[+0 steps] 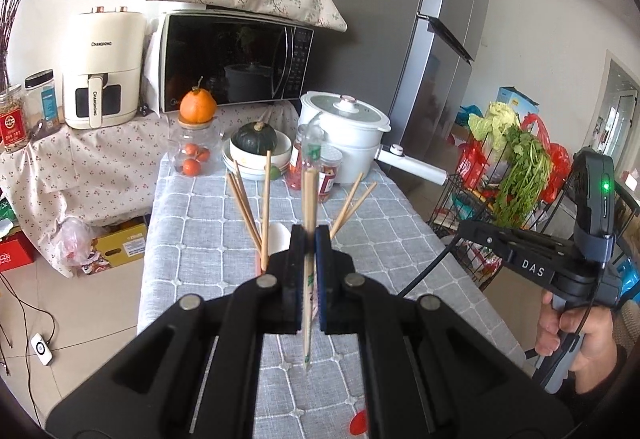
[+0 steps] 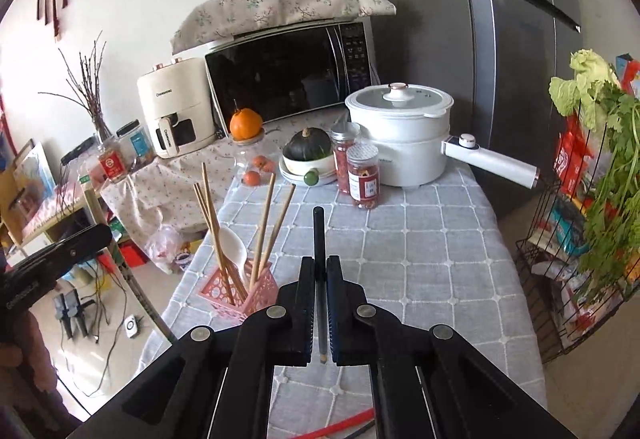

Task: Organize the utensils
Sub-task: 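Carry both chopsticks to the pink basket and lower them inside, then open both tools to release the chopsticks into the basket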

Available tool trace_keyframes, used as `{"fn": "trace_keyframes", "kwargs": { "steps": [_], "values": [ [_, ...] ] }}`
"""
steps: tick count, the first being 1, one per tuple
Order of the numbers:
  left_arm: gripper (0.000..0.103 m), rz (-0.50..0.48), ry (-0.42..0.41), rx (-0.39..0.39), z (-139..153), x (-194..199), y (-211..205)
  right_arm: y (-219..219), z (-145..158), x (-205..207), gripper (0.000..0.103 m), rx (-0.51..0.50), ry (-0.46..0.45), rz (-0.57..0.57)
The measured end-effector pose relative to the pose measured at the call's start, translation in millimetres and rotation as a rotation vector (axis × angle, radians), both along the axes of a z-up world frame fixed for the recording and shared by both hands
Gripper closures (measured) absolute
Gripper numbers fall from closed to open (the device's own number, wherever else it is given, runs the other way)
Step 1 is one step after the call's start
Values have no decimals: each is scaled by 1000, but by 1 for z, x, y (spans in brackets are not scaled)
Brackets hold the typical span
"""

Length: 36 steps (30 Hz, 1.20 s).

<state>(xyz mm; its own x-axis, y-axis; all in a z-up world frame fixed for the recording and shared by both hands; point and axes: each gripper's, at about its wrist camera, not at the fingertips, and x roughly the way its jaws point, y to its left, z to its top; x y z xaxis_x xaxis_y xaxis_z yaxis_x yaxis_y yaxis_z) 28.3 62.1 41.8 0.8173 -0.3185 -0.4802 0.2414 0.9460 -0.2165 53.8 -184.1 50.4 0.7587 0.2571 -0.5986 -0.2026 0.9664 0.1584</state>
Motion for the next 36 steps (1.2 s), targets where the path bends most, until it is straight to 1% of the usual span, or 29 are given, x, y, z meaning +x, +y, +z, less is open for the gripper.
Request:
{"fn": "trace_keyframes", "kwargs": {
  "steps": [4,11,16,18,21,26,27,28,29,30,31,33,35,36],
  "values": [
    [97,38,-40,-27,6,7,5,4,20,1,98,26,-42,7],
    [97,101,-83,-73,6,24,7,15,46,3,98,88,-72,18],
    [97,159,-110,-78,-1,36,6,19,56,1,98,124,-101,15],
    [97,177,-115,-68,-5,42,4,20,58,0,98,137,-109,16],
    [97,191,-99,-55,-18,53,1,22,61,-2,98,153,-122,19],
    [97,186,-34,-30,-38,67,-3,28,66,-3,98,174,-151,40],
    [93,187,-24,-20,-40,68,-4,30,66,-2,98,178,-156,44],
    [78,183,-7,-15,-42,70,-3,31,66,-1,98,181,-159,47],
    [69,186,2,-16,-42,69,-2,33,66,0,98,185,-161,49],
    [54,194,6,-18,-42,69,0,34,65,1,98,189,-162,49],
    [47,198,10,-26,-41,67,2,35,65,2,98,194,-163,51],
    [46,198,25,-35,-39,65,6,37,64,5,98,203,-167,52],
    [42,197,55,-35,-38,63,11,39,63,9,98,207,-175,48],
    [36,201,70,-30,-39,61,13,40,62,10,98,209,-179,46]
  ]
}}
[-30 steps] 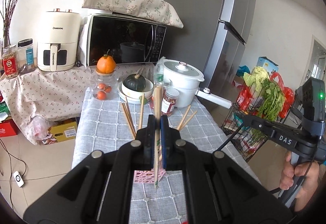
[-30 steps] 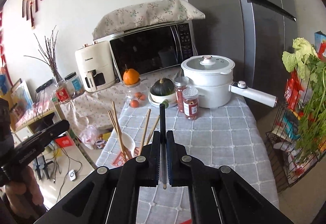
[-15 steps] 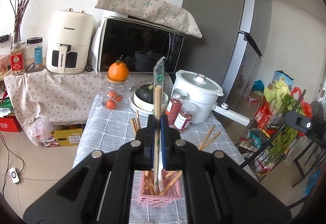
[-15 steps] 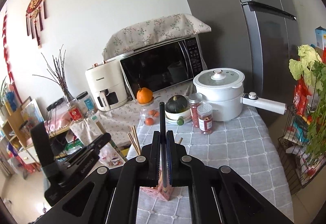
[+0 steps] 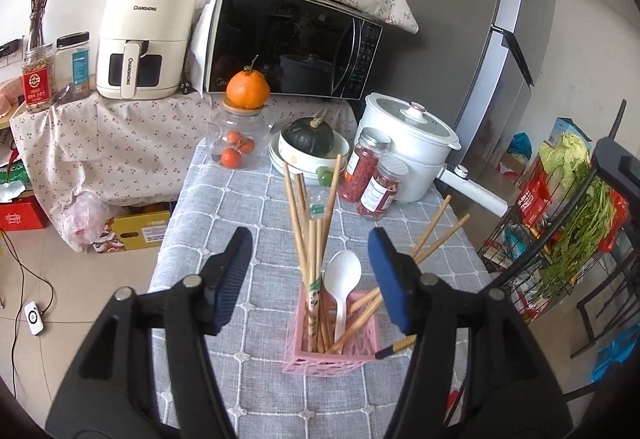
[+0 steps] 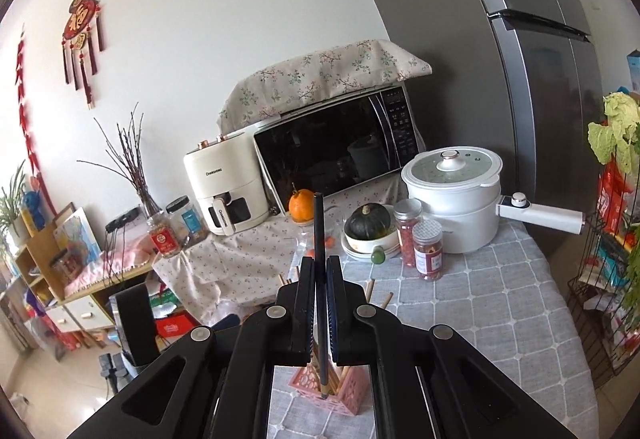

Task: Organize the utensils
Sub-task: 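Open both tools to release the chopsticks into the basket, then move both open tools toward the red spoon and black chopsticks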

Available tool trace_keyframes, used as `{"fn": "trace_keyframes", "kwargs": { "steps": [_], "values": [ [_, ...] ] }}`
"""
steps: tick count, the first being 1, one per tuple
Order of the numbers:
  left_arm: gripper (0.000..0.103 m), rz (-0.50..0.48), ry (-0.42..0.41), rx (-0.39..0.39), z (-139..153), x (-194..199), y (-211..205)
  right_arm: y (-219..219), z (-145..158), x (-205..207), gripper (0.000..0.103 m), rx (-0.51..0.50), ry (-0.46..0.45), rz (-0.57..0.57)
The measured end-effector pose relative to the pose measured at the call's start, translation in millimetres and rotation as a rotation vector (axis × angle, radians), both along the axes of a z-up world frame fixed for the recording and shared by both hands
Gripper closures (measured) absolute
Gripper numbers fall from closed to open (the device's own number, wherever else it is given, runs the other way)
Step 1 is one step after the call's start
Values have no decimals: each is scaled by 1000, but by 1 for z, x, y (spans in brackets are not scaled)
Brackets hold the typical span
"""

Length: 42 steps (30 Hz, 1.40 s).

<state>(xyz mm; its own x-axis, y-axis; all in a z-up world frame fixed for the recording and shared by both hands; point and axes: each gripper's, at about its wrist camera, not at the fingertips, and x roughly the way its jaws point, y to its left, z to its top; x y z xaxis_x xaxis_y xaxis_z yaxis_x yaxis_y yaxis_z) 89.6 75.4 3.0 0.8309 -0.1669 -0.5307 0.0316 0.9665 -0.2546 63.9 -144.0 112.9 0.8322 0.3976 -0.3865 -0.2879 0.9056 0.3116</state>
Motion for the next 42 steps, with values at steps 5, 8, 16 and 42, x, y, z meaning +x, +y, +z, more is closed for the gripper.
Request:
{"fn": "trace_keyframes", "kwargs": {
  "steps": [5,8,16,42],
  "values": [
    [20,-4,86,42,-8,-6,7,6,-8,12,98,13,10,-5],
    [14,-9,134,62,-13,-9,12,11,-17,19,98,4,24,-10],
    [3,-16,236,107,-28,-13,18,23,-41,39,98,6,80,-17],
    [0,-130,260,153,-45,-31,-21,-61,-84,6,20,-167,301,-204]
  ]
}}
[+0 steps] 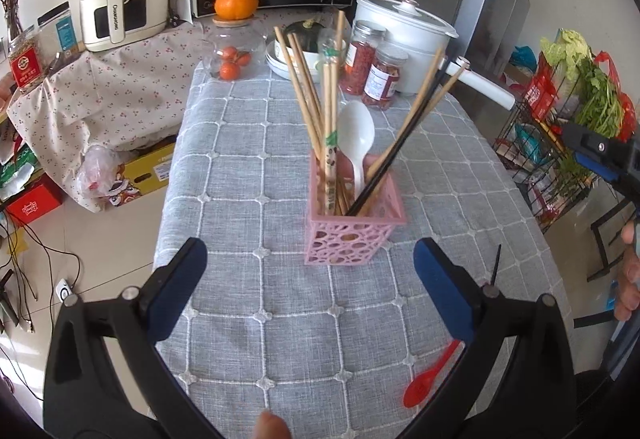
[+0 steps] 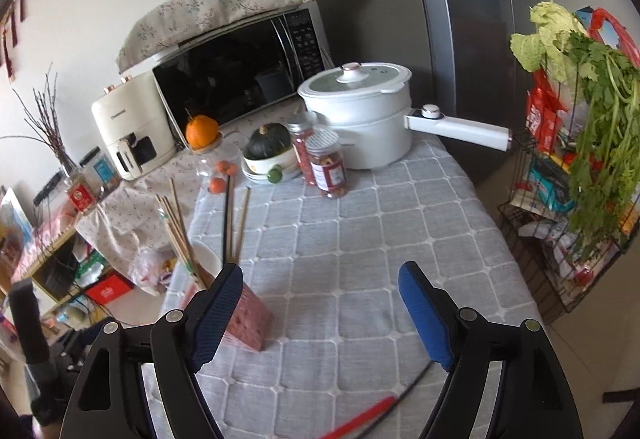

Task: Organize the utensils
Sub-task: 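Move both open tools toward the red spoon and black chopsticks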

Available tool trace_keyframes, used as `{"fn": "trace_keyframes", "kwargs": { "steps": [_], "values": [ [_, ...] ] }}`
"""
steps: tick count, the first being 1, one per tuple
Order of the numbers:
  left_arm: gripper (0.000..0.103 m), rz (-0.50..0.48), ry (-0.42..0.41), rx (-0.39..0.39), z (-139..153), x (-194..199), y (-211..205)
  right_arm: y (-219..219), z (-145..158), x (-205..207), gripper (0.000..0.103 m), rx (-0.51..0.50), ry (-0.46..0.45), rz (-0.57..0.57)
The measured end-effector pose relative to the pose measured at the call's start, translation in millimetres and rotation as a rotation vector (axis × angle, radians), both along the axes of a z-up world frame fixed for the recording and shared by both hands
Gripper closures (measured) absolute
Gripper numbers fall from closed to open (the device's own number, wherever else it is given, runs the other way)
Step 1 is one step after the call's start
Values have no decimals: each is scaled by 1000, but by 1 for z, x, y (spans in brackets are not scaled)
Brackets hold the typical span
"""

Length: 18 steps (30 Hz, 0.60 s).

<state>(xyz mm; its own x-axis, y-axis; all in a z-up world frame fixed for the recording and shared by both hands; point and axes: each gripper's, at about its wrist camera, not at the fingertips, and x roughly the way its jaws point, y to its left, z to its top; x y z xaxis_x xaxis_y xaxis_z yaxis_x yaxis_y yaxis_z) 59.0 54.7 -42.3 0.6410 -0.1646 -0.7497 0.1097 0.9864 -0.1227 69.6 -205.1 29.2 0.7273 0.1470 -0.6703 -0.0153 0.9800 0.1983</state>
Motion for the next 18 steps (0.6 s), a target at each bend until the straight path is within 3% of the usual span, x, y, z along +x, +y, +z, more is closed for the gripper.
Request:
{"fn": "trace_keyframes", "kwargs": {
  "steps": [4,10,18],
  "values": [
    [0,-64,21,44,-9,-5,-21,-17,-26,-11,18,-50,107,-41],
    [0,-140,63,42,-25,-12,-54,-39,-59,-19,17,-95,284,-120],
    [0,-264,222,138,-54,-7,-100,-70,-85,-28,17,-110,425,-156]
  ]
}}
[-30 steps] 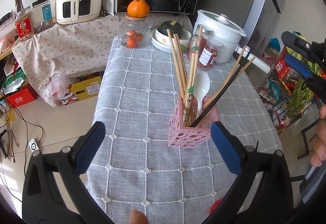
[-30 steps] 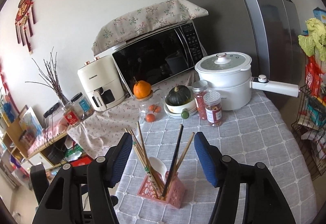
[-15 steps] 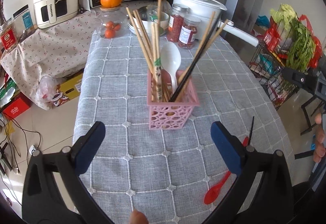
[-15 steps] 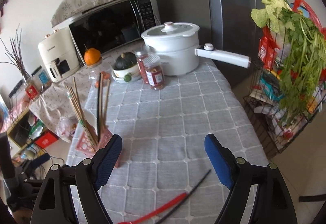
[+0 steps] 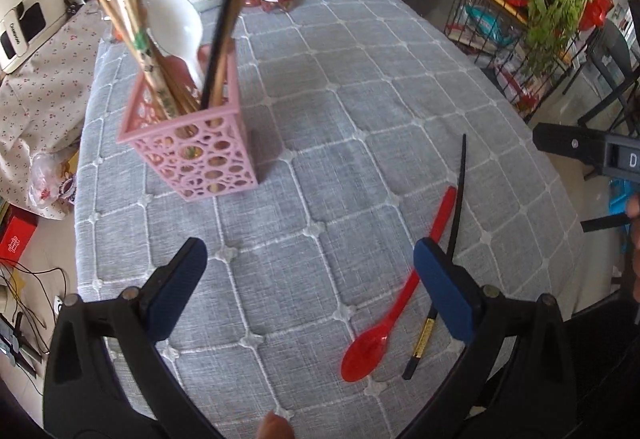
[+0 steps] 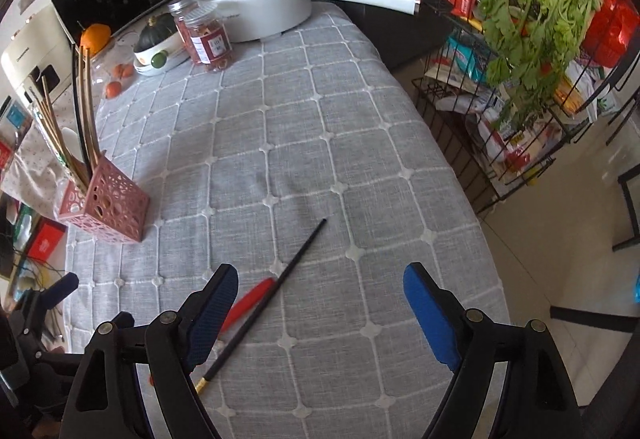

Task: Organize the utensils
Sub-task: 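Move both open tools toward the red spoon and black chopsticks, then grasp the red plastic spoon by its handle with the left tool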

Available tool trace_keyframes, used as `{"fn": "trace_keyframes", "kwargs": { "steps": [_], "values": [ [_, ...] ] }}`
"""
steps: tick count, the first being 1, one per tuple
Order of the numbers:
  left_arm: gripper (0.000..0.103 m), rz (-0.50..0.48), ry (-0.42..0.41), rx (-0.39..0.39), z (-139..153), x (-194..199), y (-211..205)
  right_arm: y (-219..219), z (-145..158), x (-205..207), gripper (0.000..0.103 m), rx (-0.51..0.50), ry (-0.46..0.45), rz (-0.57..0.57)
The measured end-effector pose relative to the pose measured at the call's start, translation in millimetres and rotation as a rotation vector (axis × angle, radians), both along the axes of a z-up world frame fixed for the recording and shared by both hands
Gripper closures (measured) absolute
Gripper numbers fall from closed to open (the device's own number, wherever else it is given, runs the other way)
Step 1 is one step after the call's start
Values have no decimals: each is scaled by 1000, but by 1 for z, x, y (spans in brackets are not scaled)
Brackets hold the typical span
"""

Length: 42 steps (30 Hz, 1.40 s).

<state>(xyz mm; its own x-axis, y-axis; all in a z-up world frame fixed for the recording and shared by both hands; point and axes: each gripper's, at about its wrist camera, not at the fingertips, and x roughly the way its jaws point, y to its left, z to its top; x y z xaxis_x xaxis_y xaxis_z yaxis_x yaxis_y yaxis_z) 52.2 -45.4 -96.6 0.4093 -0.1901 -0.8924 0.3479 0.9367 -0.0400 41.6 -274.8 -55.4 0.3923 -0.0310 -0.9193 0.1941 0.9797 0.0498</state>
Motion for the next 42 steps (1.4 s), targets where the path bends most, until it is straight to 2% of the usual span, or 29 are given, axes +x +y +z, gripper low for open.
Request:
{"fn": "trace_keyframes", "kwargs": {
  "steps": [4,9,11,14,15,16,19,23,24,26,27,31,37,42],
  "values": [
    [0,-29,51,50,-9,7,-18,-18,-8,-3,17,-34,42,-7],
    [1,-121,106,53,-19,11,-48,-30,-20,-4,17,-120,90,22],
    [7,-175,118,60,-24,10,-61,-35,-22,-5,17,-111,96,24],
    [35,-231,158,77,-34,10,-77,-40,-21,-5,17,-97,92,15],
    [49,-246,180,72,-38,11,-81,-41,-20,-5,17,-94,90,13],
    [58,-260,202,67,-42,11,-84,-42,-20,-5,17,-91,89,13],
    [65,-293,238,60,-48,10,-92,-42,-19,-5,17,-82,85,15],
    [65,-315,233,82,-49,9,-96,-42,-18,-3,17,-75,82,15],
    [69,-311,230,84,-49,10,-96,-42,-18,-3,17,-74,82,15],
    [89,-300,214,93,-48,12,-94,-41,-19,-3,17,-66,85,21],
    [91,-295,213,90,-48,14,-93,-41,-20,-2,17,-60,88,24],
    [92,-280,186,66,-41,15,-82,-40,-28,1,17,-13,107,21],
    [92,-232,102,8,-13,12,-59,-26,-56,16,17,130,190,17],
    [92,-198,65,-23,1,13,-40,-10,-78,30,17,149,255,9]
  ]
}}
